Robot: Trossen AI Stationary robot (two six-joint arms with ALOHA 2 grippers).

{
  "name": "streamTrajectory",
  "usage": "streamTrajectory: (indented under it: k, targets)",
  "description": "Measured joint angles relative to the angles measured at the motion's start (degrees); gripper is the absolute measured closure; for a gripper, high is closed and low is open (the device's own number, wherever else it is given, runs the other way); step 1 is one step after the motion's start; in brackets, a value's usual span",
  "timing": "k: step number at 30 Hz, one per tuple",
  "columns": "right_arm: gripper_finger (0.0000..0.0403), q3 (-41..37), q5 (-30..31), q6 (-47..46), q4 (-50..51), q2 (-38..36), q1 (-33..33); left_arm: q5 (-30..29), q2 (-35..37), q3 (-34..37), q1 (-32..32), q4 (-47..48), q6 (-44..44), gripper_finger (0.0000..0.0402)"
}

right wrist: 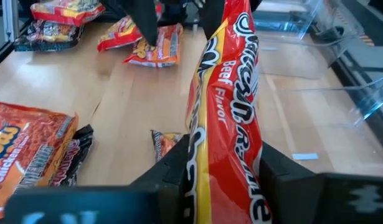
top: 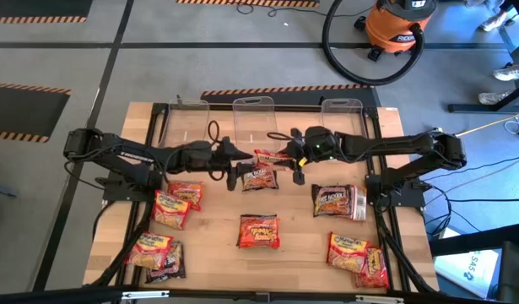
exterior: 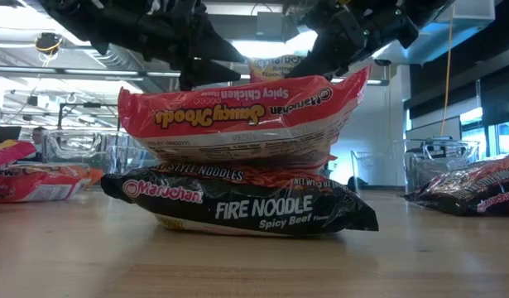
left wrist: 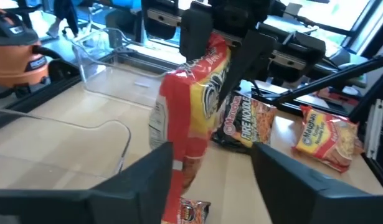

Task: Sort Maruchan noodles
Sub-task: Put the top right red noodle pack into the middle transparent bin

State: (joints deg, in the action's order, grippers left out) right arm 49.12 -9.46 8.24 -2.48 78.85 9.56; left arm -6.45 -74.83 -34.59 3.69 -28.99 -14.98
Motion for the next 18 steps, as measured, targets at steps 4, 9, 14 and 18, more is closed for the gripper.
streamTrajectory:
  k: [4, 9, 14, 18]
  targets:
    - [0.0316, 0.0, -0.6, 0.7, -2.0, 0.0, -0.1, -0.1, -0.6, 0.0, 0.8, -0.1, -0.1, 0.0133]
    - [0.0313, 0.0, -0.7, 0.7, -4.6, 0.0, -0.2, 0.0, -1.0, 0.0, 1.0, -0.2, 0.2, 0.0115]
    - [0.0316, 0.0, -3.0, 0.0, -10.2, 0.5, -0.2, 0.0, -1.0, 0.0, 1.0, -0.8, 1.5, 0.0114]
    - [0.0312, 0.0, -3.7, -1.2, -13.9, 2.5, -0.2, 0.4, -1.0, 0.0, 1.0, -1.6, 2.0, 0.0114]
